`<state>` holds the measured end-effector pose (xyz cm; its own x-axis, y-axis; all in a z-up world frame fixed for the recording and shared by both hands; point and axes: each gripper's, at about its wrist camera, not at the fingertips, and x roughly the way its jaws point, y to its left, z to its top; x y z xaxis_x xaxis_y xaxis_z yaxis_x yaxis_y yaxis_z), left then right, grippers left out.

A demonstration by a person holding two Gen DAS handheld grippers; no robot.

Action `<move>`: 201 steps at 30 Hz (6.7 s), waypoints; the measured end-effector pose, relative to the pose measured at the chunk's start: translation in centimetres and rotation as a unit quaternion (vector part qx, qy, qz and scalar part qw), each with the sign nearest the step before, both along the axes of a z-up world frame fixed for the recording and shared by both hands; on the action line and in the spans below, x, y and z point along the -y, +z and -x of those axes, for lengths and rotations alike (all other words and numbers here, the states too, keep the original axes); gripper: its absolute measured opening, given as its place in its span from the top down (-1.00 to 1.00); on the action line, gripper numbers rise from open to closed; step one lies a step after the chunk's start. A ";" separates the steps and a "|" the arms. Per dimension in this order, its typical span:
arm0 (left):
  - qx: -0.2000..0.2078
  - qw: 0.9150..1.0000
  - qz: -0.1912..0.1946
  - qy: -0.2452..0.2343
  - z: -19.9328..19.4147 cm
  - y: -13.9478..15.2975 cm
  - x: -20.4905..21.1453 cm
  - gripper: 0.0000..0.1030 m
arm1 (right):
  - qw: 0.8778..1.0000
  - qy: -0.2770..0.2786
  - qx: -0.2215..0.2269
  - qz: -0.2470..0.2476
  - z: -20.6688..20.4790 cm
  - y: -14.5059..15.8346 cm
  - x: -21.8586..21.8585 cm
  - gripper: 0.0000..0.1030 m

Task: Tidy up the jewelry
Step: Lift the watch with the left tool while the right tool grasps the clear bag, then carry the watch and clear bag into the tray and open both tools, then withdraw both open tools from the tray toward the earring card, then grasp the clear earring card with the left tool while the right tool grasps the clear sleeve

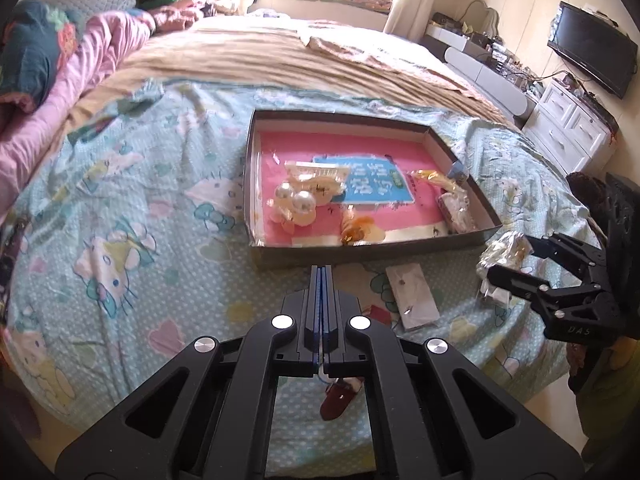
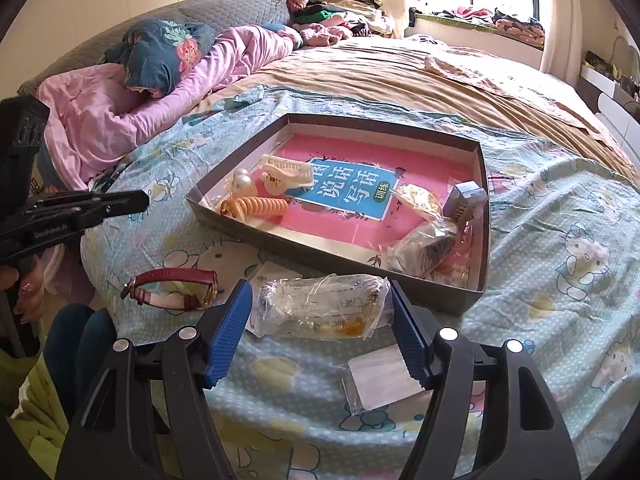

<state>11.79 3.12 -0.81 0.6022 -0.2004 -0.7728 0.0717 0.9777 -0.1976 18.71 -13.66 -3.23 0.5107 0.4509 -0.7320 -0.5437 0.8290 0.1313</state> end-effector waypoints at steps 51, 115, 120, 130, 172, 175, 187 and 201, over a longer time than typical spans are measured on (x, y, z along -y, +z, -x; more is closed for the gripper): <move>0.023 0.999 0.005 -0.033 -7.5 2.2 3.7 0.86 | 0.997 -0.057 0.058 -0.011 -4.8 3.1 2.1 -0.29; -0.006 1.000 -0.016 -0.012 -13.3 -1.9 2.9 0.34 | 0.990 -0.138 0.023 -0.010 -8.0 0.3 4.1 -0.76; 0.012 1.000 -0.015 -0.010 -12.5 -0.1 2.9 0.08 | 0.989 -0.141 0.034 -0.015 -7.3 1.2 4.5 -0.80; 0.055 0.998 -0.019 0.006 -9.8 3.3 2.8 -0.75 | 0.988 -0.139 0.062 -0.020 -4.9 3.4 4.9 -0.85; -0.003 1.000 -0.018 -0.016 -2.1 -1.9 5.7 -0.81 | 0.994 -0.105 0.015 0.042 0.7 -1.3 5.7 -0.87; -0.015 0.999 -0.019 -0.024 -2.0 -2.8 6.4 -0.81 | 0.994 -0.103 0.007 0.045 0.8 -1.9 6.0 -0.87; -0.059 0.997 0.019 -0.043 -2.9 -5.9 8.1 -0.81 | 0.994 -0.094 -0.032 0.054 0.1 -4.6 6.4 -0.87; -0.051 0.996 -0.039 -0.069 -3.8 -7.1 9.6 0.45 | 0.994 -0.080 -0.061 0.042 -1.1 -6.1 6.3 -0.91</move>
<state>15.63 -6.46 -7.88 0.4904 -0.2123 -0.8453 0.1890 0.9727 -0.1346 19.79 -19.93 -9.34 0.4756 0.3055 -0.8249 -0.3879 0.9145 0.1150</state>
